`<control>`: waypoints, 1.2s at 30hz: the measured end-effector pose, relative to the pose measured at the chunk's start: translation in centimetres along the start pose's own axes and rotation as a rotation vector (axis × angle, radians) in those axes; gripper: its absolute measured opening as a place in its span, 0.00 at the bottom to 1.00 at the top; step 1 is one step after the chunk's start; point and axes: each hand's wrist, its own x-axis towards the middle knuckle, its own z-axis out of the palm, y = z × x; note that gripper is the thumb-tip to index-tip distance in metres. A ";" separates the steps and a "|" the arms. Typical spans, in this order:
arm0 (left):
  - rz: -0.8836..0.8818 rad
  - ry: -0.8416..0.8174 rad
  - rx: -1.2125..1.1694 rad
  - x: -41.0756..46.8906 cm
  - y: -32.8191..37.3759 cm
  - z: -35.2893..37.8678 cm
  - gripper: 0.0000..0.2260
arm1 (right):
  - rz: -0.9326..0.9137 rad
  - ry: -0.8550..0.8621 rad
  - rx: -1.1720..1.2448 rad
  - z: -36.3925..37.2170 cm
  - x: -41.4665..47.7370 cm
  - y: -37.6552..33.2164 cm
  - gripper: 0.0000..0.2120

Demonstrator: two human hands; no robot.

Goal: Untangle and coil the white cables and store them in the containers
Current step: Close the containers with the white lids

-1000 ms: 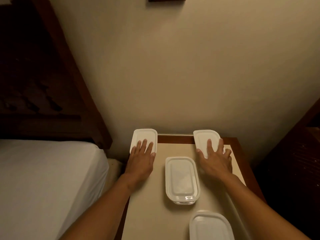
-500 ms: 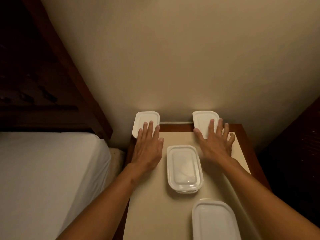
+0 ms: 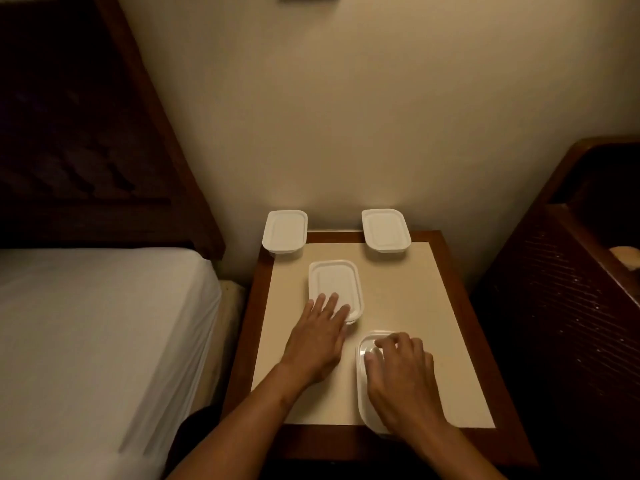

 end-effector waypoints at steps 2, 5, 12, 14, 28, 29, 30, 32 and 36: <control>-0.005 -0.012 0.008 0.0 -0.1 -0.2 0.23 | -0.004 -0.091 -0.041 1.1 -2.1 0.2 0.33; -0.009 -0.013 -0.007 0.1 -0.2 -0.3 0.22 | -0.022 -0.179 -0.095 2.3 -2.9 1.3 0.42; -0.032 0.020 0.024 2.5 -0.1 0.1 0.22 | 0.048 -0.074 -0.130 2.2 3.4 5.5 0.39; -0.052 0.018 0.032 3.8 -0.3 0.2 0.23 | 0.063 -0.066 -0.149 1.7 6.4 7.2 0.35; -0.062 0.045 -0.073 15.4 -3.7 -1.2 0.22 | 0.051 -0.033 -0.137 -1.1 23.6 13.2 0.29; -0.055 0.052 -0.088 16.0 -3.9 -1.3 0.22 | 0.045 -0.030 -0.136 -1.1 24.5 13.3 0.29; -0.049 0.058 -0.103 16.7 -4.2 -1.4 0.21 | 0.038 -0.029 -0.133 -1.2 25.5 13.3 0.29; -0.038 0.063 -0.118 17.6 -4.5 -1.5 0.21 | 0.028 -0.036 -0.129 -1.2 27.3 13.2 0.30; -0.025 0.083 -0.102 18.2 -4.9 -1.2 0.21 | 0.021 -0.059 -0.151 -0.8 30.0 12.4 0.30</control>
